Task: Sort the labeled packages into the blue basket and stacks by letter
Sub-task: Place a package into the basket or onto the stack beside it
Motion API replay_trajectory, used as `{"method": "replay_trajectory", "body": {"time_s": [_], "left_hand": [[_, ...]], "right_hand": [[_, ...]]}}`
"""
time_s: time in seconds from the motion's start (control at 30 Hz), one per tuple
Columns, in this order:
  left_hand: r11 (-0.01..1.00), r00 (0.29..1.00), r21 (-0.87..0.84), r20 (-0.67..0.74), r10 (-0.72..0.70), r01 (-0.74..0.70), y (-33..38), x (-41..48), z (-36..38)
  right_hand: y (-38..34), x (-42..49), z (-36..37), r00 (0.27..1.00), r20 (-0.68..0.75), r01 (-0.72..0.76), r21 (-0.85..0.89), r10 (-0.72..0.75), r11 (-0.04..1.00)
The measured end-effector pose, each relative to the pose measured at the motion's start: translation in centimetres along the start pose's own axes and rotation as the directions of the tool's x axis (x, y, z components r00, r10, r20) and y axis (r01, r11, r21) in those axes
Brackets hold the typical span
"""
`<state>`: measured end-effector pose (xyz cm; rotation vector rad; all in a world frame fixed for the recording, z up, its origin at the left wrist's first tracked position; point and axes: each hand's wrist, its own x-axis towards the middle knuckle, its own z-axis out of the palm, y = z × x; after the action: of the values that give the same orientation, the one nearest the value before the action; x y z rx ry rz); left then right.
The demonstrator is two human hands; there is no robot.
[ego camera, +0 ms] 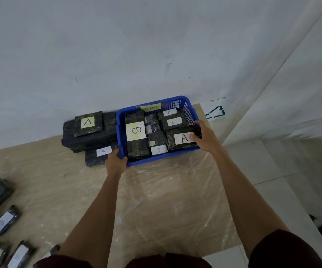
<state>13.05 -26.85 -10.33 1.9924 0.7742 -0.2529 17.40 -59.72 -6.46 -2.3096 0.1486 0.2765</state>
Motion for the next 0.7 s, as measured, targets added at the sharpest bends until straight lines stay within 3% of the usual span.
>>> {"method": "replay_trajectory", "body": {"time_s": [0.23,0.7], "left_hand": [[1.0,1.0,-0.006,0.024,0.001,-0.001,0.2,-0.1,-0.2],[0.992,0.993,-0.099,0.097,-0.07,0.08,0.6,0.3,-0.9]], "right_hand": [[0.1,0.7,0.6,1.0,0.022,0.019,-0.185,-0.016,0.983],[-0.8,1.6,0.2,0.998,0.047,-0.017,-0.204,0.028,0.979]]}}
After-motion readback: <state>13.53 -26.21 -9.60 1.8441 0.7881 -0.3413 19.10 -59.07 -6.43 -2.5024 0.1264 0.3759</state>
